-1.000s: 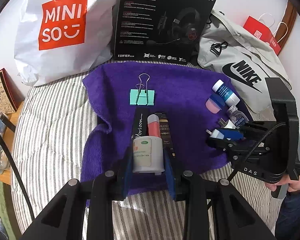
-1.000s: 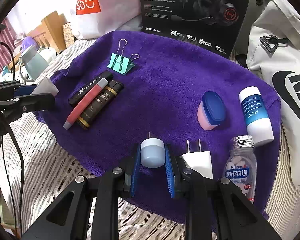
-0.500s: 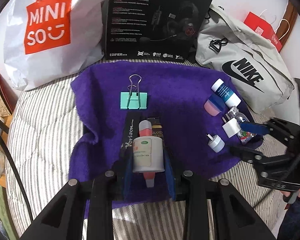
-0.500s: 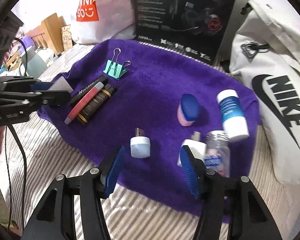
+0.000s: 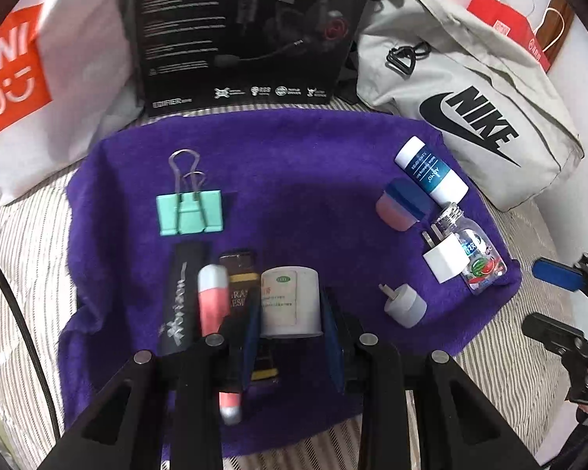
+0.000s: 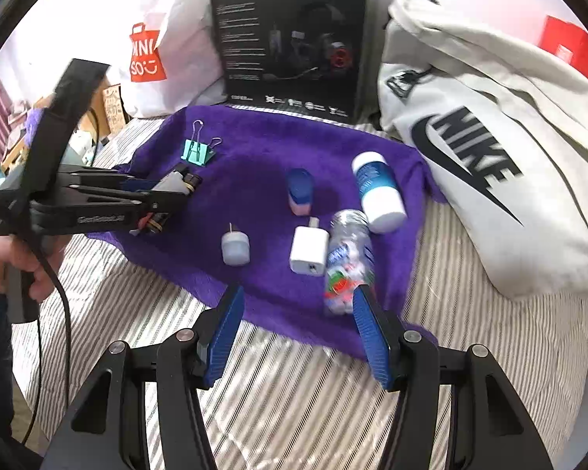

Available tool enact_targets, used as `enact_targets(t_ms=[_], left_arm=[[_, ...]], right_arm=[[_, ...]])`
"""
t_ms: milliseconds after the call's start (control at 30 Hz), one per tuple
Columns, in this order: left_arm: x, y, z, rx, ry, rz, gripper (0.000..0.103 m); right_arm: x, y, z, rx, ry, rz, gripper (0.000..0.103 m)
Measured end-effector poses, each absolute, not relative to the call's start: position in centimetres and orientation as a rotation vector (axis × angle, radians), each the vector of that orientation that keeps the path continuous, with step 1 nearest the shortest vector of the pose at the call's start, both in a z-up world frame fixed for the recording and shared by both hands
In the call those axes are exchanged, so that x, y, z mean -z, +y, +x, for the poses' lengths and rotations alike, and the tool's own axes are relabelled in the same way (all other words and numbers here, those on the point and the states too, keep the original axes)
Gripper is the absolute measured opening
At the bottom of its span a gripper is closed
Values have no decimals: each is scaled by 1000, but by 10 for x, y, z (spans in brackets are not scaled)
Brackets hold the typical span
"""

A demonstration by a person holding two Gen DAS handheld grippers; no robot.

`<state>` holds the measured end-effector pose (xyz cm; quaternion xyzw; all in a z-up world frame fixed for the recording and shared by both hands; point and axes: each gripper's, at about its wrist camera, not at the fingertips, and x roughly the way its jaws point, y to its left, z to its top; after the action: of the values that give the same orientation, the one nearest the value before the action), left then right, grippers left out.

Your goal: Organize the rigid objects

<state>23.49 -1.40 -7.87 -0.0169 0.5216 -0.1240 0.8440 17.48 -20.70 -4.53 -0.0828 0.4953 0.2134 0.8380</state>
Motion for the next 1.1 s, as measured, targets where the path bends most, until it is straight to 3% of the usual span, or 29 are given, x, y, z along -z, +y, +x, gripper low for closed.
enact_targets(t_ms=[500, 600, 667, 800, 1100], left_arm=[[91, -43, 245, 236, 1106, 104, 29], [90, -45, 242, 248, 1100, 101, 39], [90, -48, 239, 261, 1097, 93, 57], [86, -55, 229, 244, 1078, 137, 61], [52, -48, 191, 187, 1026, 114, 83]], right_arm=[[56, -244, 156, -409, 1072, -89, 57], [58, -247, 154, -403, 1080, -92, 57], [58, -248, 153, -399, 1082, -87, 57], [53, -252, 145, -390, 1073, -65, 57], [49, -253, 124, -340, 1070, -52, 58]])
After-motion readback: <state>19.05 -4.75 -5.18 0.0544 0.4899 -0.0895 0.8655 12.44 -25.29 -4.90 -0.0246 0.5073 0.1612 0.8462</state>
